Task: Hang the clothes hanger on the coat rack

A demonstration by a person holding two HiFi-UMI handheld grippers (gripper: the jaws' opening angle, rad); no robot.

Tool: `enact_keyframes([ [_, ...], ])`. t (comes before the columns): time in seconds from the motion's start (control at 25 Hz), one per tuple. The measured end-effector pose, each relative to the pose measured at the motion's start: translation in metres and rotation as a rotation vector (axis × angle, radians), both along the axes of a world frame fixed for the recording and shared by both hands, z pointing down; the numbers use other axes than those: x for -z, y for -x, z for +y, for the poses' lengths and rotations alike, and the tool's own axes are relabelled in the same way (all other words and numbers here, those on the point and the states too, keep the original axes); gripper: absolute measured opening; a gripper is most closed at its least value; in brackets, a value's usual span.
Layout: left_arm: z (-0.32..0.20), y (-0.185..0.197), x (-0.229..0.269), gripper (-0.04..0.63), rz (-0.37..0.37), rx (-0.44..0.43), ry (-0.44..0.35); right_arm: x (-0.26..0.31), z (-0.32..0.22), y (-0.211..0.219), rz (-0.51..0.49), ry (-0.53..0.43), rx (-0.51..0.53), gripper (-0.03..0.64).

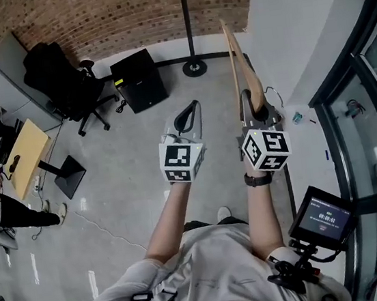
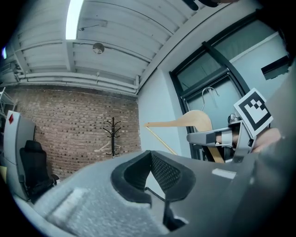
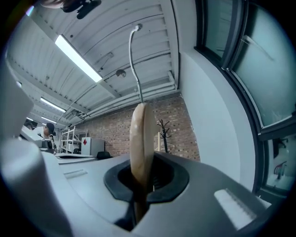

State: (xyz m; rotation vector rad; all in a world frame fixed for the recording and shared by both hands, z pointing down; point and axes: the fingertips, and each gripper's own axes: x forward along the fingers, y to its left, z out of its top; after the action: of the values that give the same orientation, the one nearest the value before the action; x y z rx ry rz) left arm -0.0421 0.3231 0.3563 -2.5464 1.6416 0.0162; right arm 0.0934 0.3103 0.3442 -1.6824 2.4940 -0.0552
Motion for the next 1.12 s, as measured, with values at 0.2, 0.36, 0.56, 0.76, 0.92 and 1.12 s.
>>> enact_keyframes([
  [0.2, -0.038, -0.015, -0.039, 0.000, -0.012, 0.066, 0.105, -0.059, -0.044, -0.041, -0.038, 0.170, -0.014, 0.006],
  [0.36, -0.076, -0.007, -0.057, 0.000, -0.008, 0.113, 0.124, -0.090, -0.086, -0.044, -0.027, 0.241, 0.013, 0.006],
  [0.56, -0.119, 0.008, -0.086, 0.001, 0.010, 0.125, 0.181, -0.115, -0.121, -0.008, -0.007, 0.287, 0.073, 0.006],
  [0.76, -0.196, 0.021, -0.083, 0.000, 0.040, 0.117, 0.158, -0.113, -0.189, 0.024, 0.054, 0.278, 0.115, 0.006],
  [0.92, -0.273, 0.036, -0.058, 0.000, 0.050, 0.106, 0.106, -0.090, -0.261, 0.045, 0.082, 0.237, 0.119, 0.006],
  [1.12, -0.349, 0.053, -0.026, 0.001, 0.055, 0.083, 0.036, -0.062, -0.334, 0.071, 0.108, 0.181, 0.136, 0.006],
])
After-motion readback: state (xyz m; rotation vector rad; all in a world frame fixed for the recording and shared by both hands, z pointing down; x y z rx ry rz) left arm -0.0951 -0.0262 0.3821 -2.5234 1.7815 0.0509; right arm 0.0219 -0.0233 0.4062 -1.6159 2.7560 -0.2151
